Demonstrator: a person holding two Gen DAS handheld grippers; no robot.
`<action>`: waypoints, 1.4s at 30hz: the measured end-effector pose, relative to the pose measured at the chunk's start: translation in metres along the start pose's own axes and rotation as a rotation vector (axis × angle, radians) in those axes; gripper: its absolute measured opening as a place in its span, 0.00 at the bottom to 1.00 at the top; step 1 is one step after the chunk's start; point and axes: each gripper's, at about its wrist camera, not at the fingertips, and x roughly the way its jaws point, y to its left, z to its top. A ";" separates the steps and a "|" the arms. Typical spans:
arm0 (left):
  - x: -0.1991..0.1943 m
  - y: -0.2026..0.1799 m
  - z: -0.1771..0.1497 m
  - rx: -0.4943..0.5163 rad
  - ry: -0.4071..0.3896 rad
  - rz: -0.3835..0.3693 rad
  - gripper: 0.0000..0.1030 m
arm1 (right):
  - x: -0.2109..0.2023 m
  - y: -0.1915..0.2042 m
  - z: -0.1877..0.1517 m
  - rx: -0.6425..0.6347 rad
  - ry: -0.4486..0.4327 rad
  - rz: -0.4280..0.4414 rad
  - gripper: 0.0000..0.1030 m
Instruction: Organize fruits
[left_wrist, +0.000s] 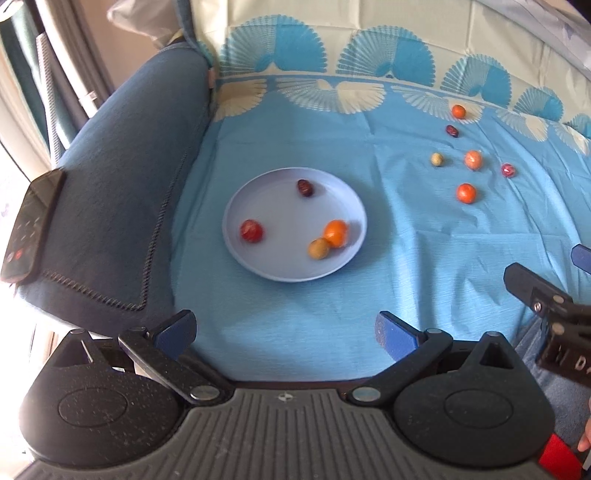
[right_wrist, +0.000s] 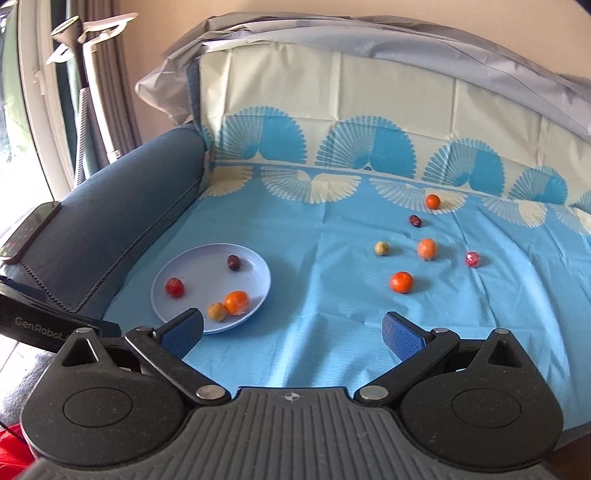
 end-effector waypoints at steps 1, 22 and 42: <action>0.004 -0.009 0.006 0.013 -0.003 -0.008 1.00 | 0.003 -0.010 0.000 0.019 -0.002 -0.019 0.99; 0.207 -0.260 0.132 0.303 -0.086 -0.202 1.00 | 0.225 -0.264 0.030 0.205 -0.023 -0.339 0.99; 0.235 -0.275 0.137 0.318 -0.077 -0.298 0.37 | 0.313 -0.279 0.031 0.034 0.006 -0.320 0.31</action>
